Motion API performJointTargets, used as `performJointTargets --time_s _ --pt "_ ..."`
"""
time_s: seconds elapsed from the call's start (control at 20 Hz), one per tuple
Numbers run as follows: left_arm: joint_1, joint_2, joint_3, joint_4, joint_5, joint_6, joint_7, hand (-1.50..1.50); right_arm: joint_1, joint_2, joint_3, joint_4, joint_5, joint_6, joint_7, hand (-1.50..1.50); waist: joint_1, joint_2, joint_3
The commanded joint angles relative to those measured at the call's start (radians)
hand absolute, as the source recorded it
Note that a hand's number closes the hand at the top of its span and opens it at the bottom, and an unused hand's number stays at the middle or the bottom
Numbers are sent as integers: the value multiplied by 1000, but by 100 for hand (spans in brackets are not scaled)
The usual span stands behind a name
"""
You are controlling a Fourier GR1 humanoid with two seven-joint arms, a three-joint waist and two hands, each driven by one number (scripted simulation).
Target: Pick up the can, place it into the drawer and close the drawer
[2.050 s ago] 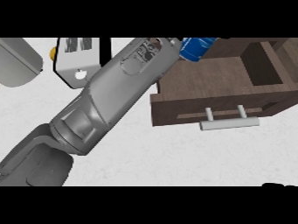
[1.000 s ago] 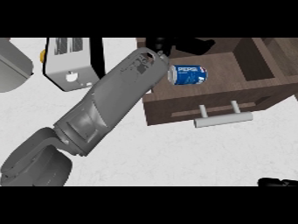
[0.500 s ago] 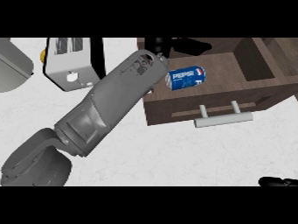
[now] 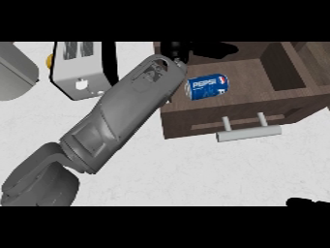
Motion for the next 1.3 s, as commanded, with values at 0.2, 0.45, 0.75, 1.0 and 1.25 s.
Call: performJointTargets --time_s 0.2,0.45,0.75,1.0,1.25 --pt "-6 0 10 -64 69 47 -47 -150 -25 -52 79 -4 239 -17 -57 -150 32 -8 0" --pt "-66 0 -6 -38 65 62 -14 -150 -106 -104 169 54 455 -40 -31 -150 61 -11 -1" --pt "-75 0 -2 -51 56 40 20 -150 -127 -122 276 211 698 -110 -81 -150 105 -21 -1" --pt "-50 1 4 -117 27 75 60 -150 -178 -123 294 374 827 -179 -75 -150 133 -32 -1" --pt "5 134 8 -182 0 8 104 -150 -201 -57 299 558 884 -337 -118 -150 142 -33 -1"
